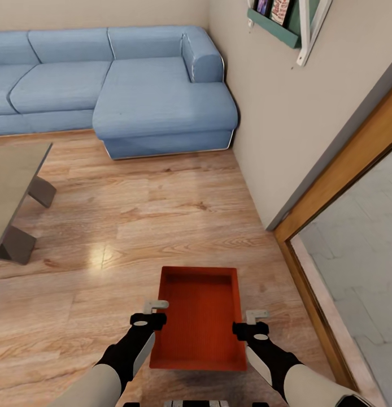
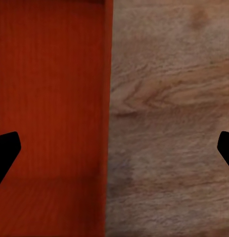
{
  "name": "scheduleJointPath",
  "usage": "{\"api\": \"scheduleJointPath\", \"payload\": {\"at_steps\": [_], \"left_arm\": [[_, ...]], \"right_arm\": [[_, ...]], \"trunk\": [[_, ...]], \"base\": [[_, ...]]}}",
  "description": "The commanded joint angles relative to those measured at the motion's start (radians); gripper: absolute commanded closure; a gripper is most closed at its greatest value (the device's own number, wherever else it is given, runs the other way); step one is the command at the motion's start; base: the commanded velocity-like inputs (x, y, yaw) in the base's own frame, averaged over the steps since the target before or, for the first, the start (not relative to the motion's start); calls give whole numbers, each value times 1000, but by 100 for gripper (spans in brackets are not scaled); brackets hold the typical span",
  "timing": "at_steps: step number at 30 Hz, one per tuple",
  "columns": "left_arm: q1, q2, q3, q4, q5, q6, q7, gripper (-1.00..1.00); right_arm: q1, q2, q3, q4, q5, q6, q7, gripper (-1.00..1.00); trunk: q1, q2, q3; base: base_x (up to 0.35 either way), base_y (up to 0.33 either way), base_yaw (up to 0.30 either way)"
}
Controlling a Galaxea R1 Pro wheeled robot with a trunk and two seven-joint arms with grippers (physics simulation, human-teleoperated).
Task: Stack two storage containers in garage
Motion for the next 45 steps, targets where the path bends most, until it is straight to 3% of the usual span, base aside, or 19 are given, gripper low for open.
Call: {"api": "scheduleJointPath", "payload": {"at_steps": [1, 7, 14, 39, 45], "left_arm": [[0, 1, -8, -2, 7, 6, 9, -100], [0, 1, -8, -2, 7, 4, 10, -100], [0, 1, -8, -4, 7, 2, 16, -100], [0, 0, -7, 28, 16, 2, 7, -100], [0, 1, -7, 27, 14, 3, 8, -100]], "right_arm": [[-1, 0, 9, 0, -9, -1, -6, -100], [-1, 8, 8, 6, -9, -2, -4, -100], [-1, 4, 8, 8, -9, -2, -3, -100], [-1, 1, 8, 3, -9, -16, -3, -100], [-27, 0, 8, 3, -9, -16, -3, -100]], "trunk": [[4, -8, -4], [27, -50, -23], [27, -50, -23], [123, -225, -101], [146, -267, -120]], "base": [[0, 0, 0], [0, 0, 0], [0, 0, 0], [0, 0, 0], [0, 0, 0]]}}
